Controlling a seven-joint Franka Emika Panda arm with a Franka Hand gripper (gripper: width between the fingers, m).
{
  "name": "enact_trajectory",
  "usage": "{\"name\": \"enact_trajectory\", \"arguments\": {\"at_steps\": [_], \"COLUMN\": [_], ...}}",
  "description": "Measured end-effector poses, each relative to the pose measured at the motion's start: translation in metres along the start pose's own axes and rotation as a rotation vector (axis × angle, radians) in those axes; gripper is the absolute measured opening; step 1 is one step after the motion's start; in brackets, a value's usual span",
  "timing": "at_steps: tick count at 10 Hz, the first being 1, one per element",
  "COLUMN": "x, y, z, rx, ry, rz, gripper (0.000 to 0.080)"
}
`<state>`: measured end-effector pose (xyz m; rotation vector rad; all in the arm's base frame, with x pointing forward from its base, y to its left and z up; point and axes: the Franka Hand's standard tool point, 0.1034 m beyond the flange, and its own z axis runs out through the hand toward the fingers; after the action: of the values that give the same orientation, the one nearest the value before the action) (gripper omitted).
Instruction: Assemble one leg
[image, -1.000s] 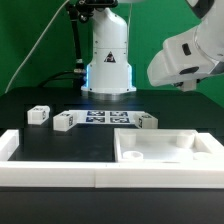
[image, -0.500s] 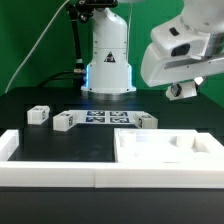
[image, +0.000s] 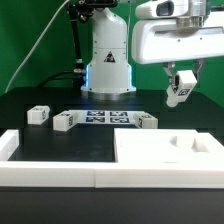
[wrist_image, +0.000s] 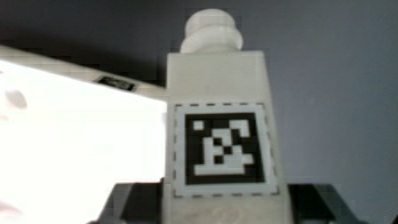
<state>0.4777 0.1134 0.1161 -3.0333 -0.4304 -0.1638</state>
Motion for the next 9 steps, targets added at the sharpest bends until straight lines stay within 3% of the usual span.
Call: {"name": "enact_trajectory", "arguments": {"at_steps": [3,8,9], "x": [0.008,0.009,0.02], "y": [0.009,0.01,0.012], "z": [-0.004,-0.002,-0.001], "rx": [-0.045,-0.048,-0.047], "ry": [0.26,0.287,0.297], "rz": [-0.019,-0.02,-0.029], "gripper": [0.0292,0.0292,0.0292]}}
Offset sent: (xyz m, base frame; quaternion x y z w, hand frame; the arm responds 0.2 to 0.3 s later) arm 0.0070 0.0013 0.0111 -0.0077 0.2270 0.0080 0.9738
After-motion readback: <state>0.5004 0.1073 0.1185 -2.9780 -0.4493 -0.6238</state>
